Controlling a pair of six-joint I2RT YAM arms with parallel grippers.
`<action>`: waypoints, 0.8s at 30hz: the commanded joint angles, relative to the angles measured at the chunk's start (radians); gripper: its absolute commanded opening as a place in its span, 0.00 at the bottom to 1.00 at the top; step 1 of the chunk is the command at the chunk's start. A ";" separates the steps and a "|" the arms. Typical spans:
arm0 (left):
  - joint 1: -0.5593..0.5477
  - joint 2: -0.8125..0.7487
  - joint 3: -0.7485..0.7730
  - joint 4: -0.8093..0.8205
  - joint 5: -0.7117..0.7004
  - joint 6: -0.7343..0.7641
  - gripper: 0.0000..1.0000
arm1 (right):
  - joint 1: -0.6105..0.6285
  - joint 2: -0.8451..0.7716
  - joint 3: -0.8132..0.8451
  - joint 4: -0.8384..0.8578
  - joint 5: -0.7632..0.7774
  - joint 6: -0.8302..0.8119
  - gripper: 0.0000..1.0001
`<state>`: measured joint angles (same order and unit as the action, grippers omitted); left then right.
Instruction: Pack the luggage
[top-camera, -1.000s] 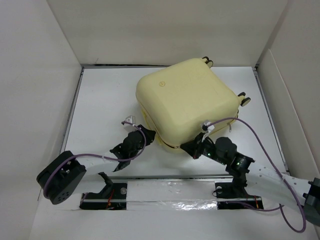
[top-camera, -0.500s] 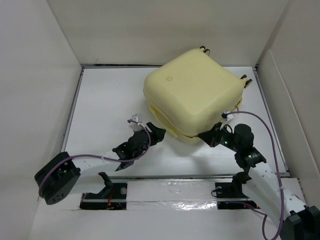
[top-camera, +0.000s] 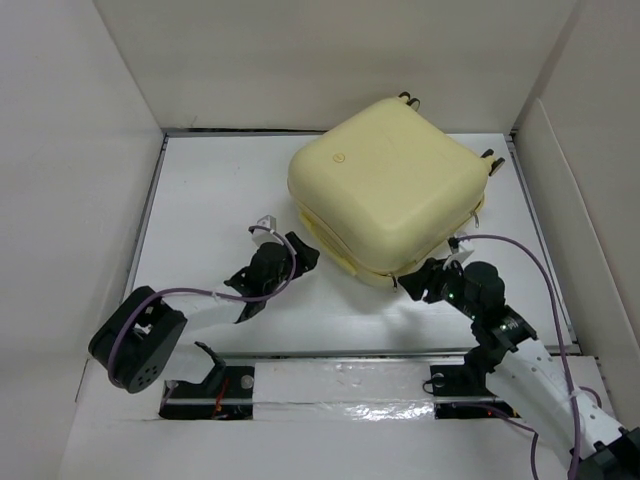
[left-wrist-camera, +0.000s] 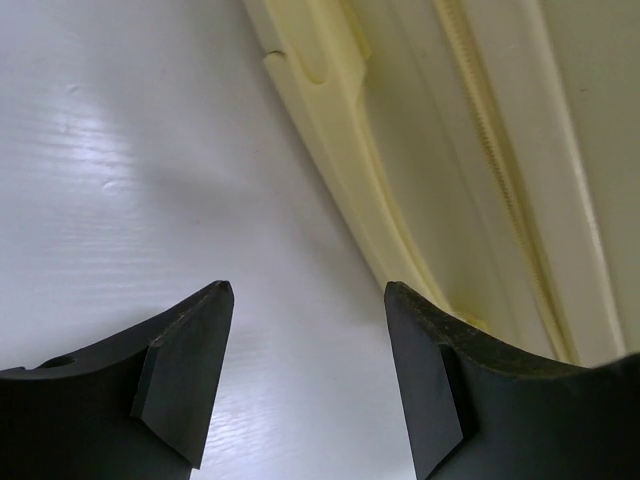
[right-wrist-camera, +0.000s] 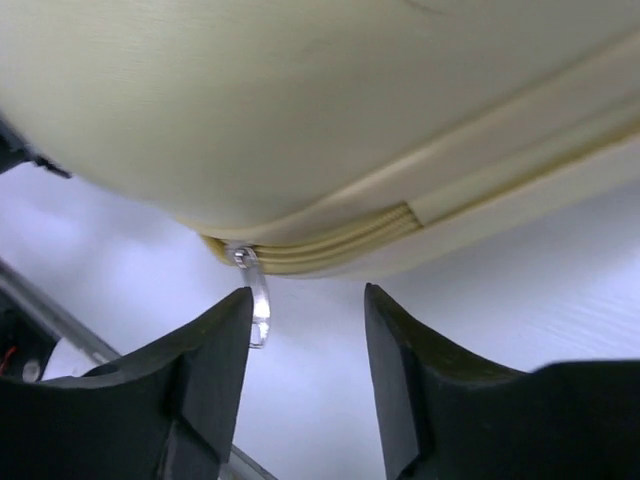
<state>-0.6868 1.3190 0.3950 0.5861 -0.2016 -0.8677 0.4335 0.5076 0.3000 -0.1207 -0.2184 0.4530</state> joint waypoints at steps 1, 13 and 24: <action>0.004 0.011 0.057 0.116 0.054 0.026 0.59 | 0.005 -0.032 0.044 -0.086 0.155 0.055 0.57; 0.013 0.230 0.182 0.179 0.030 0.041 0.57 | -0.068 -0.005 0.062 -0.040 0.482 0.079 0.00; 0.033 0.361 0.225 0.261 -0.015 -0.010 0.32 | -0.337 0.135 0.093 0.194 0.469 0.058 0.00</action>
<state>-0.6628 1.6371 0.5888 0.7929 -0.1715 -0.8665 0.1577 0.6067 0.3481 -0.0662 0.2382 0.5274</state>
